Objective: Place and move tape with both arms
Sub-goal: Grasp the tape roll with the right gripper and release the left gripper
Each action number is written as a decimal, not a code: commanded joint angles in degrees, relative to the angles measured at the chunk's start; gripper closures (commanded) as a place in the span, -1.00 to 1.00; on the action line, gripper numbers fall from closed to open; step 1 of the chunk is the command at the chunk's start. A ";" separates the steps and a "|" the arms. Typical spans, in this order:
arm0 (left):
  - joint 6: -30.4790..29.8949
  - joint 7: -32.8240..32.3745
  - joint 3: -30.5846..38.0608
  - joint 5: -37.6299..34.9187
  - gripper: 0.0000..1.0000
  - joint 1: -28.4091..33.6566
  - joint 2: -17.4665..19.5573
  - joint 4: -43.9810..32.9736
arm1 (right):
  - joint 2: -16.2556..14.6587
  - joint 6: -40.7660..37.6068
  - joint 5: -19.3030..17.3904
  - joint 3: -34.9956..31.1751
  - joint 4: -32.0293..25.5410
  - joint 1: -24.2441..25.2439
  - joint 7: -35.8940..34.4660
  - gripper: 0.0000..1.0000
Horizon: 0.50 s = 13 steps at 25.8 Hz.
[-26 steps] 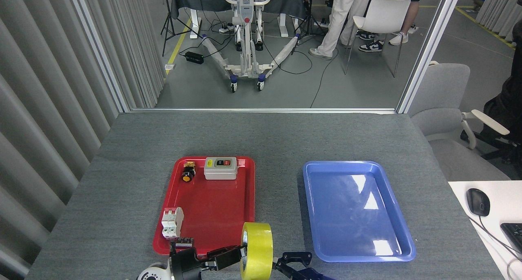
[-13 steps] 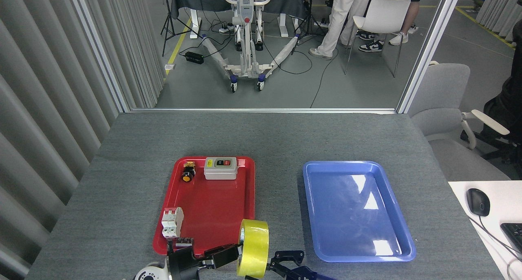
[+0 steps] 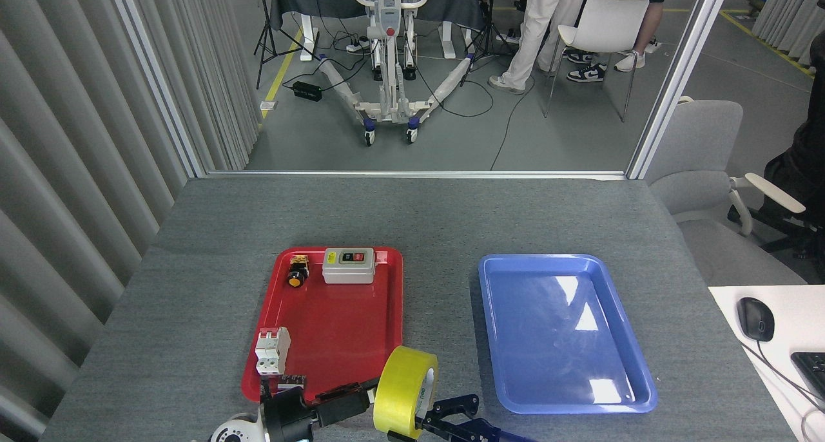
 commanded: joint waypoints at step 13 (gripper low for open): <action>0.03 3.20 7.23 -4.51 -1.00 -0.08 -0.17 1.80 | -2.02 -0.11 -3.34 -12.04 -1.14 3.78 0.17 0.64</action>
